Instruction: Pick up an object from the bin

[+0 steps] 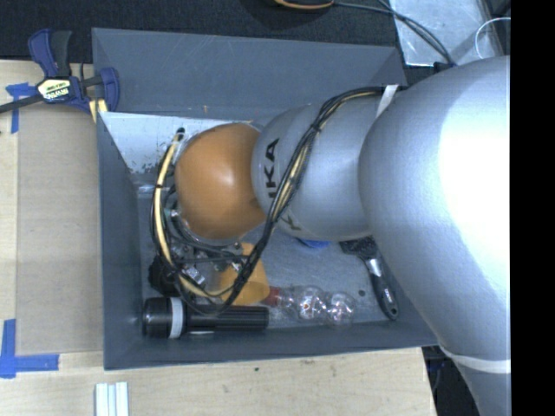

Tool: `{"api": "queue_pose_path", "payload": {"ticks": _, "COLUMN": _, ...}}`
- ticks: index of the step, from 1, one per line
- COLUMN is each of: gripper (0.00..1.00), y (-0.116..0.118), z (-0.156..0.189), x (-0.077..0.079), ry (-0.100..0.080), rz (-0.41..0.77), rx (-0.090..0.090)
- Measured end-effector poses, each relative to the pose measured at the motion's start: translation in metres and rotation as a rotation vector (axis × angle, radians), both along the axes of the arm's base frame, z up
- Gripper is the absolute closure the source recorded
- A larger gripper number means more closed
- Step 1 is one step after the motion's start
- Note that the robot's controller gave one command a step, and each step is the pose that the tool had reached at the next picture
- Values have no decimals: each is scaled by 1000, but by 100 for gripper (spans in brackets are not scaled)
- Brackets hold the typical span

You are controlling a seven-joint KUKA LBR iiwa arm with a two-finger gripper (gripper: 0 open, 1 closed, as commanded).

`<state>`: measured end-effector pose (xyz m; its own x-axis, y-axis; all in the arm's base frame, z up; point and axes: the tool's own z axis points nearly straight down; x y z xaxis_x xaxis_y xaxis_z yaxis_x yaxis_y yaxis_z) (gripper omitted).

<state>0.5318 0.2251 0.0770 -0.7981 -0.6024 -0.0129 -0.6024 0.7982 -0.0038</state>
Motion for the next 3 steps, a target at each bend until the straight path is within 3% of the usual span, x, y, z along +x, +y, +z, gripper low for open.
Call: {"api": "queue_pose_path", "payload": {"ticks": 3, "gripper": 100, "y": -1, "z": 22, "x": -2, "ry": 4, "rz": -1, "rx": -1}}
